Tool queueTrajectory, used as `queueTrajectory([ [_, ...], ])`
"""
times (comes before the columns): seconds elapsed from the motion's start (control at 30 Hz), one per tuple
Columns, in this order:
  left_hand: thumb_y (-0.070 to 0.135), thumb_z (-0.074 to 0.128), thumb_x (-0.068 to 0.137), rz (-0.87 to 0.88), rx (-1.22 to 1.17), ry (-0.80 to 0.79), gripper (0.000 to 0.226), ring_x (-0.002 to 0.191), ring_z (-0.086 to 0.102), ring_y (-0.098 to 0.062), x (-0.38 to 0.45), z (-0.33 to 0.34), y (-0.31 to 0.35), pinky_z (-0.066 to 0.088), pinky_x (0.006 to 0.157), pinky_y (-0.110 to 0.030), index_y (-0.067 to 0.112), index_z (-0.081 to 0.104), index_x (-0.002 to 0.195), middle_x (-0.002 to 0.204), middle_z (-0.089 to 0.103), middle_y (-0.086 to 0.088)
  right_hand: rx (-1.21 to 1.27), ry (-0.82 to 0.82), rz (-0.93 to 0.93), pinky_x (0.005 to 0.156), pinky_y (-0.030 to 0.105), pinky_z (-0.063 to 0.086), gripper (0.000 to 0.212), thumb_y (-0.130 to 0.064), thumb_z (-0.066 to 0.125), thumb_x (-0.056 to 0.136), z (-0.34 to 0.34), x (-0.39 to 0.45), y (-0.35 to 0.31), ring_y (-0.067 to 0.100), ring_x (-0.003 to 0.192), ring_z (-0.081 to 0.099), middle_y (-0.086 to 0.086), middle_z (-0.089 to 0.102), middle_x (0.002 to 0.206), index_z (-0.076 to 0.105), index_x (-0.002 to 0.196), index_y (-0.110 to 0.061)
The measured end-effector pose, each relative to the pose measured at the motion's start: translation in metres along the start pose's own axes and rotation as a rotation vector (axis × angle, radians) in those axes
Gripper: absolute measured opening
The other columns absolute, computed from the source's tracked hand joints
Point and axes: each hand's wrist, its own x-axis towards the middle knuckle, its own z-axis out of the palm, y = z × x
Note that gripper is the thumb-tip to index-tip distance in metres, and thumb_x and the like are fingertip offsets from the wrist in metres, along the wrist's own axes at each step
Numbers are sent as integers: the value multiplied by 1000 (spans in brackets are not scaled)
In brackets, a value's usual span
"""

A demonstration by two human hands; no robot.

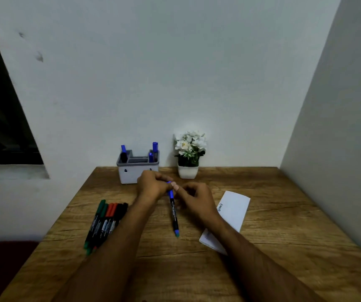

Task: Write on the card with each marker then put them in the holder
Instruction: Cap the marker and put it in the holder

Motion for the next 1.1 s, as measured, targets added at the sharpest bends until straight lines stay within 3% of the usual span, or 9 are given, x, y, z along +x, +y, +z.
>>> queueTrajectory([
  [0.1, 5, 83, 75, -70, -207, 39, 12, 65, 66, -11, -6, 14, 8, 49, 45, -11, 5, 75, 82, 80, 73, -11, -14, -66, 54, 56, 25, 51, 22, -30, 72, 97, -11, -8, -1, 11, 58, 69, -2, 73, 62, 76, 76, -25],
  [0.2, 1, 78, 80, -158, -398, 25, 10, 72, 71, -22, -8, 28, 12, 60, 54, -27, -2, 72, 88, 89, 73, -21, 70, -126, 159, 50, 26, 53, 12, -22, 69, 99, -20, -13, 3, 18, 53, 67, 11, 74, 66, 76, 92, -15],
  [0.4, -6, 65, 88, -247, -648, -2, 4, 70, 71, -26, -13, 44, 18, 59, 50, -31, -6, 65, 92, 88, 70, -24, -26, -81, 183, 45, 14, 42, 28, -17, 61, 103, -34, -13, -1, -2, 41, 53, -1, 66, 60, 75, 80, -7],
  [0.53, -6, 63, 89, -334, -803, -4, 4, 72, 69, -26, -15, 51, 23, 62, 56, -33, -3, 65, 90, 83, 69, -18, 6, -59, 245, 48, 22, 41, 37, -16, 58, 104, -41, -9, -9, 7, 45, 50, 3, 63, 59, 74, 74, -2],
  [0.67, -2, 63, 90, -356, -909, 206, 4, 78, 70, -21, 0, 30, 22, 61, 73, -35, 1, 66, 89, 88, 70, -14, 87, -150, 355, 43, 22, 35, 40, -14, 55, 105, -61, -17, -4, 9, 43, 47, -1, 59, 54, 69, 68, -11],
  [0.77, 2, 71, 84, -225, -558, 190, 9, 86, 71, -19, 11, 22, 10, 59, 84, -36, 6, 71, 92, 97, 74, -12, 99, -97, 340, 44, 21, 38, 35, -16, 55, 106, -74, -24, 8, 6, 44, 49, 0, 62, 58, 73, 77, -7],
  [0.87, 18, 85, 73, 84, -33, 116, 23, 77, 69, -11, 1, 43, -1, 56, 72, -26, 11, 73, 92, 87, 74, -3, 163, -25, 314, 46, 23, 42, 29, -15, 58, 105, -77, -22, 11, 8, 47, 54, 4, 66, 63, 74, 91, 4],
  [0.93, 29, 88, 69, 248, 142, 71, 28, 73, 67, -7, -3, 53, -9, 57, 68, -28, 16, 72, 88, 81, 71, 4, 244, 10, 328, 45, 25, 47, 25, -13, 61, 103, -80, -22, 10, 11, 49, 57, 9, 69, 68, 73, 96, 8],
  [1.1, 38, 84, 72, 401, 527, 11, 27, 77, 62, -6, -9, 64, -22, 57, 69, -35, 25, 69, 89, 86, 69, 8, 418, 54, 359, 54, 33, 59, 22, -6, 69, 97, -96, -29, 11, 20, 58, 65, 22, 72, 80, 69, 100, 16],
])
